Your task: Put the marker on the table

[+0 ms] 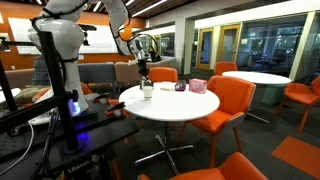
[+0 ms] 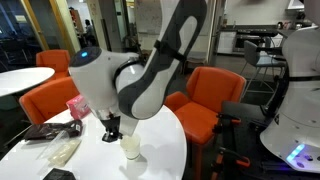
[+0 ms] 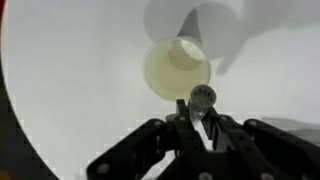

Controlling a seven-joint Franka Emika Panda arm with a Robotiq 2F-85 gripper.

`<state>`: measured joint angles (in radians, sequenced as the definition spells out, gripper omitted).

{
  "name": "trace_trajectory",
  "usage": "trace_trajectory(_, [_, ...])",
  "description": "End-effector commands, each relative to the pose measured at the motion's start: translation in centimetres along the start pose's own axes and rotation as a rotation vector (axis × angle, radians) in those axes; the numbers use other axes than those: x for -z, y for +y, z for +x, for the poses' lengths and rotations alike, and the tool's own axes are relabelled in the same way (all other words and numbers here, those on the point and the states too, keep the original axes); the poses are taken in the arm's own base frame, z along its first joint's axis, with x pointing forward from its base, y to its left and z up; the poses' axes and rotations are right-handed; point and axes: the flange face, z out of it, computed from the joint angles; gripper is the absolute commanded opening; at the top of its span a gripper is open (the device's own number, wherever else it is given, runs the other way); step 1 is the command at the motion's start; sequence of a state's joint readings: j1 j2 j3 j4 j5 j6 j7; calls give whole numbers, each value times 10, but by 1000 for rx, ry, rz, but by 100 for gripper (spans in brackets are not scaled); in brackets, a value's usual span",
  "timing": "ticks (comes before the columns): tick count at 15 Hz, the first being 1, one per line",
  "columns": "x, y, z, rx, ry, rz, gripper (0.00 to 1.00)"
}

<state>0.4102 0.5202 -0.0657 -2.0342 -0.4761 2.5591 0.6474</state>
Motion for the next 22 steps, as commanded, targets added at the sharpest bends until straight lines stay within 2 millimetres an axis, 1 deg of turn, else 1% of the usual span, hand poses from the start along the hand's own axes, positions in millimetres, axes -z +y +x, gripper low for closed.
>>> trace_trajectory(1, [-27, -27, -1, 98, 83, -83, 5])
trace_trajectory(4, [-49, -59, -8, 207, 118, -120, 5])
trace_trajectory(7, [-63, -88, -16, 287, 126, -124, 5])
trace_trajectory(10, [-74, -108, -22, 324, 114, -111, 5])
trace_trajectory(12, [-83, -115, -27, 333, 90, -106, 5])
trace_trajectory(13, [-87, -116, -29, 333, 73, -95, 43])
trace_trajectory(14, [-90, -116, -29, 333, 63, -83, 47])
trace_trajectory(16, [-95, -117, -30, 337, 34, -64, 59])
trace_trajectory(19, [-96, -114, -28, 334, 11, -37, 84])
trace_trajectory(20, [-95, -113, -27, 332, 3, -26, 90])
trace_trajectory(21, [-92, -112, -25, 332, -8, -4, 98])
trace_trajectory(22, [-88, -110, -23, 330, -22, 24, 100])
